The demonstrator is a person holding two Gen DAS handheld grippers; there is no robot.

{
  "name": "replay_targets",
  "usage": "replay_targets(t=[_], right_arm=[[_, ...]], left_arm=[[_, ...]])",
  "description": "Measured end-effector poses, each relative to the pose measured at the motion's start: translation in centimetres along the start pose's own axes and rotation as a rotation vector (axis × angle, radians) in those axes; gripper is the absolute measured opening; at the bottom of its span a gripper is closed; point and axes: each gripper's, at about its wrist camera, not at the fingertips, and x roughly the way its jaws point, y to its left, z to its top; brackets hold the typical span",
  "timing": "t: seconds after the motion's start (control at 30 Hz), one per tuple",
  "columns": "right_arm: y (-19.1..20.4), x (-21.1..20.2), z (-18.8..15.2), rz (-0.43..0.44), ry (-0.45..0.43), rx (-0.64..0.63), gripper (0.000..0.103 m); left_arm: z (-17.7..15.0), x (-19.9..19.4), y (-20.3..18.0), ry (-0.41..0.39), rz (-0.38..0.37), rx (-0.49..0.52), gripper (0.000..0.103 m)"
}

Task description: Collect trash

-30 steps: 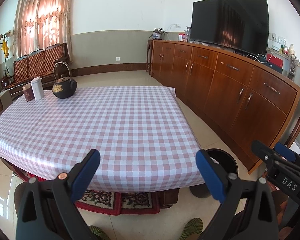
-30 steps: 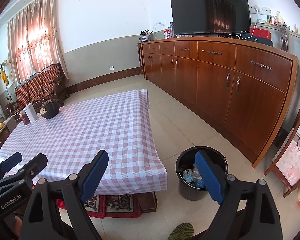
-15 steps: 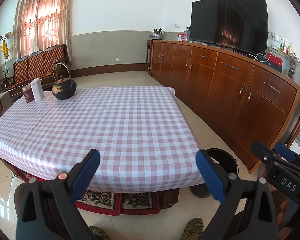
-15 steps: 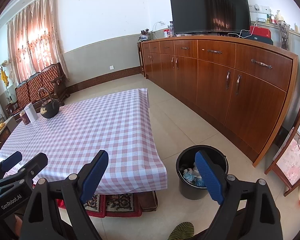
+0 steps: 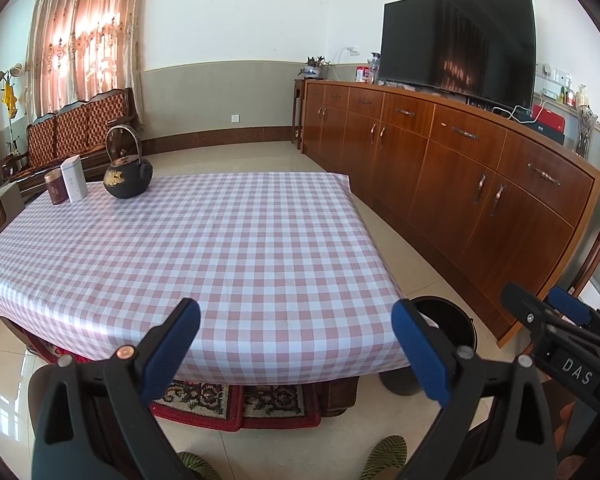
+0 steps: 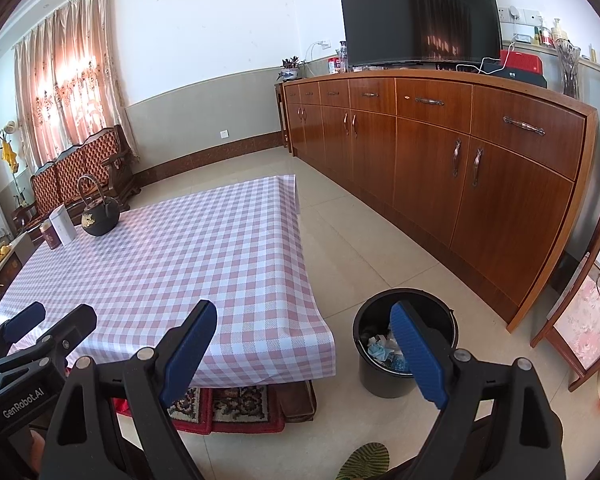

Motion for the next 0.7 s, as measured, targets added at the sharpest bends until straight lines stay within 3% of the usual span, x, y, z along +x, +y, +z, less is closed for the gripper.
replay_targets(t=[0.5, 0.7], right_arm=[[0.01, 0.11, -0.17, 0.002, 0.005, 0.001, 0.09], [-0.14, 0.13, -0.16, 0.002, -0.002, 0.007, 0.09]], left_arm=[[-0.05, 0.16, -0.09, 0.006, -0.007, 0.002, 0.097], [-0.18, 0.24, -0.45, -0.014, -0.049, 0.018, 0.096]])
